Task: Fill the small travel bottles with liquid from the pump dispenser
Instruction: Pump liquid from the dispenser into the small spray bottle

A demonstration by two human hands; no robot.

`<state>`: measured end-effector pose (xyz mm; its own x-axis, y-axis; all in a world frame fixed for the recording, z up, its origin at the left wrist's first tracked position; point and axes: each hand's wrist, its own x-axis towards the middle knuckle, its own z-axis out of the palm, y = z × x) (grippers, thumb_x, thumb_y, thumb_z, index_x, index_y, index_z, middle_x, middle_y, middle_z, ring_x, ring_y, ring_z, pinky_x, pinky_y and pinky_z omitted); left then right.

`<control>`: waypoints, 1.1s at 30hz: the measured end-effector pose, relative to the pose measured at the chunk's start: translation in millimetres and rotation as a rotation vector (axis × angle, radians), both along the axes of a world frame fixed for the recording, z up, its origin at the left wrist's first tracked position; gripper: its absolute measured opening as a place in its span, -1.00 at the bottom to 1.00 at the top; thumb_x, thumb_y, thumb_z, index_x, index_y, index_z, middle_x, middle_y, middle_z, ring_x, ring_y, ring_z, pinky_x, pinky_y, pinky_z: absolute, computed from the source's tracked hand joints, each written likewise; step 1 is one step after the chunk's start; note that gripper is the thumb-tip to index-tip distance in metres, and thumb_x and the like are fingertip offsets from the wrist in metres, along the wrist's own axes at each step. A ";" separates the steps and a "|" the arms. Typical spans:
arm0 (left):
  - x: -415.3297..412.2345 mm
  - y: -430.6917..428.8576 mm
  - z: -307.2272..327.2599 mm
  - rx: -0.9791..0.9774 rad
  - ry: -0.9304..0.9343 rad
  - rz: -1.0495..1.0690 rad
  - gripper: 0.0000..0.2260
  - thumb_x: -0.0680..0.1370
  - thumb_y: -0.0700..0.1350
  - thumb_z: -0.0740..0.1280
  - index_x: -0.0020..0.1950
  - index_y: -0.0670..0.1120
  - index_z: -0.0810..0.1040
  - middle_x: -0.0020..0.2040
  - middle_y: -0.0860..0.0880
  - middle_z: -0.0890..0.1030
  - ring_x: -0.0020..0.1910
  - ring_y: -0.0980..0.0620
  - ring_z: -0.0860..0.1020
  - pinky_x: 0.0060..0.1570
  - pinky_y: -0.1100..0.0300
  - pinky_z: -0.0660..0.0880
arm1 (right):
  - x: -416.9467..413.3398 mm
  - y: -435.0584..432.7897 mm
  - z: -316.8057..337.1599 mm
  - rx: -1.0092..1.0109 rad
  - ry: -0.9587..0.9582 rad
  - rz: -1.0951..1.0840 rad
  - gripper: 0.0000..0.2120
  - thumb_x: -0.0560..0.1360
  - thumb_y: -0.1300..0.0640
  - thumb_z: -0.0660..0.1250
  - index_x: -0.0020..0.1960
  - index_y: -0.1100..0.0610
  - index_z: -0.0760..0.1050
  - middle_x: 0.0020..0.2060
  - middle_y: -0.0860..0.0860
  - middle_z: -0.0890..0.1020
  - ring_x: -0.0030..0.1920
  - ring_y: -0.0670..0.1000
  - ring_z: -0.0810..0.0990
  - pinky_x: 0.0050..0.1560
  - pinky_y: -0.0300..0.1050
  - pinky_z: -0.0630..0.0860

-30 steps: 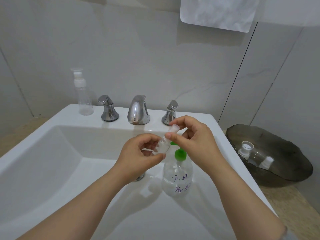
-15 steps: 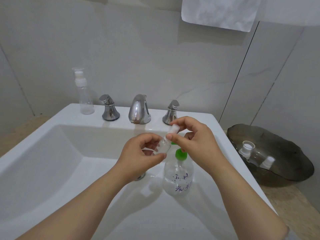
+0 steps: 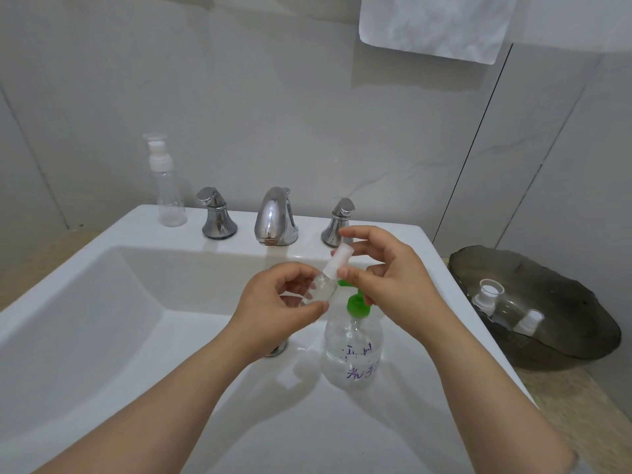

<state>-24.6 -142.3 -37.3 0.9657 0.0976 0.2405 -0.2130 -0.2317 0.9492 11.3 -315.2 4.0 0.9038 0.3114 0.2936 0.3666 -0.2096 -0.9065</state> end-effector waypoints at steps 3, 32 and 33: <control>0.2 -0.2 0.5 0.013 0.006 -0.001 -0.76 0.29 -0.25 0.52 -0.10 -0.01 0.64 -0.14 -0.02 0.65 -0.14 0.00 0.62 -0.06 0.03 0.61 | 1.0 1.2 -2.8 -0.026 -0.031 -0.041 -0.68 0.39 0.19 0.51 0.09 -0.04 0.55 -0.12 -0.11 0.64 -0.48 -0.02 0.37 -0.35 -0.15 0.45; -0.5 0.1 0.9 0.016 -0.011 -0.007 -0.76 0.30 -0.25 0.51 -0.09 -0.03 0.64 -0.15 -0.01 0.65 -0.14 0.01 0.61 -0.06 0.04 0.61 | 1.0 -0.3 -1.2 0.002 0.035 -0.019 -0.63 0.40 0.11 0.52 0.14 -0.13 0.53 -0.05 -0.12 0.65 -0.39 0.05 0.46 -0.36 -0.17 0.44; -0.2 0.2 0.7 0.012 -0.009 -0.006 -0.76 0.30 -0.25 0.51 -0.09 -0.03 0.64 -0.14 -0.02 0.65 -0.14 0.01 0.61 -0.06 0.04 0.61 | 0.9 -0.5 -0.5 0.016 0.049 -0.004 -0.63 0.41 0.14 0.50 0.15 -0.12 0.53 -0.02 -0.10 0.66 -0.37 0.04 0.50 -0.38 -0.19 0.43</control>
